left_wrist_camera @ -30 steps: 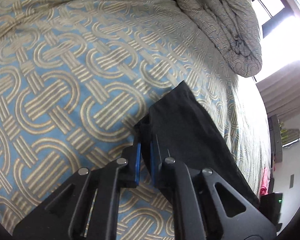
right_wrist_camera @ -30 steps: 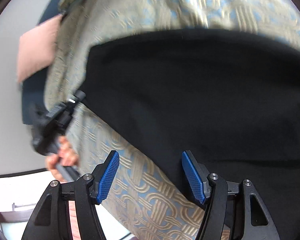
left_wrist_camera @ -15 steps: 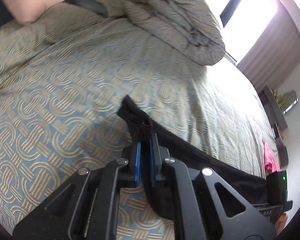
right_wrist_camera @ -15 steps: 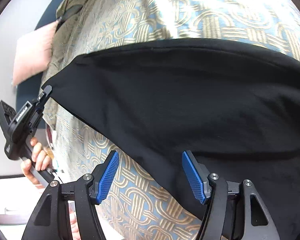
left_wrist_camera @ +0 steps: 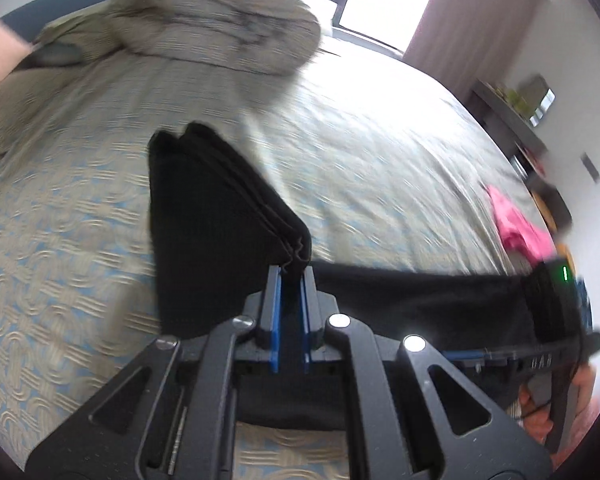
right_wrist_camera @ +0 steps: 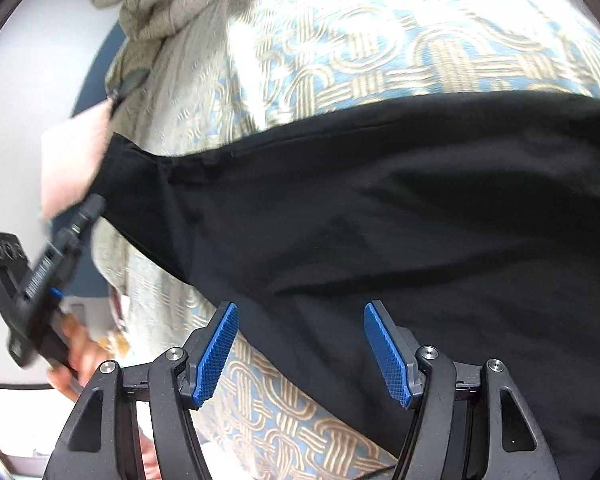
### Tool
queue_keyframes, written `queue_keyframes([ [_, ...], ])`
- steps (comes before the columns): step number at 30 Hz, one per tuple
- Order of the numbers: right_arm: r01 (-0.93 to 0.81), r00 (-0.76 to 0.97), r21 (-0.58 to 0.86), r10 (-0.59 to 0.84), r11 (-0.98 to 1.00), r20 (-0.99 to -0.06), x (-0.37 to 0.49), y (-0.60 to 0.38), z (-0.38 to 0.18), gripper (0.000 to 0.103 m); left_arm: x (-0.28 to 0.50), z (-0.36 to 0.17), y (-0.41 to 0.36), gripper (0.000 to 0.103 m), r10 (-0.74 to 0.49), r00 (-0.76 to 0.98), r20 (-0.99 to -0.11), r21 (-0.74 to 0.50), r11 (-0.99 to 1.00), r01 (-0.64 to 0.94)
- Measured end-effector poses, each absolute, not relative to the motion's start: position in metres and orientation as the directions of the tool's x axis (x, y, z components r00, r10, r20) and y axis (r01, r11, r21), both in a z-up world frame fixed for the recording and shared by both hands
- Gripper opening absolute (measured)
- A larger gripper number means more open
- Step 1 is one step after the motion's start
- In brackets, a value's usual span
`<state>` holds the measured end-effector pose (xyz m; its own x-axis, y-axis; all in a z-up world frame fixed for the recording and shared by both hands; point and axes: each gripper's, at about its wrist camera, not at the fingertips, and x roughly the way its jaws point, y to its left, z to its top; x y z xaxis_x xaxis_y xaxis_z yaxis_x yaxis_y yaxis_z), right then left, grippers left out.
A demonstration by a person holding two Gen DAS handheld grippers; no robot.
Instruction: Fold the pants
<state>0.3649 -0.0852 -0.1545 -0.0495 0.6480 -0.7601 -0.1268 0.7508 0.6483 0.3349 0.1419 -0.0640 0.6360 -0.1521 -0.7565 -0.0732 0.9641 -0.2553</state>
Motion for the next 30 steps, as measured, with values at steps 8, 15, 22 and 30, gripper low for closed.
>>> queue_keyframes([
  [8,-0.040,-0.083,0.799,0.795,0.600,-0.601,0.370,-0.119,-0.169,0.073,0.330,-0.106,0.058,0.009,-0.298,0.515,-0.804,-0.316,0.947,0.055],
  [15,0.071,-0.086,0.816,0.819,0.573,-0.568,0.387,-0.118,-0.193,0.079,0.323,-0.128,0.051,0.009,-0.325,0.469,-0.821,-0.358,0.933,0.020],
  [22,0.065,-0.157,0.804,0.802,0.591,-0.577,0.406,-0.077,-0.203,0.079,0.315,-0.121,0.052,0.009,-0.350,0.483,-0.803,-0.387,0.922,0.027],
  [30,-0.091,-0.060,0.697,0.695,0.711,-0.717,0.397,-0.068,-0.171,0.006,0.309,-0.109,0.043,0.010,-0.378,0.509,-0.773,-0.404,0.913,0.063],
])
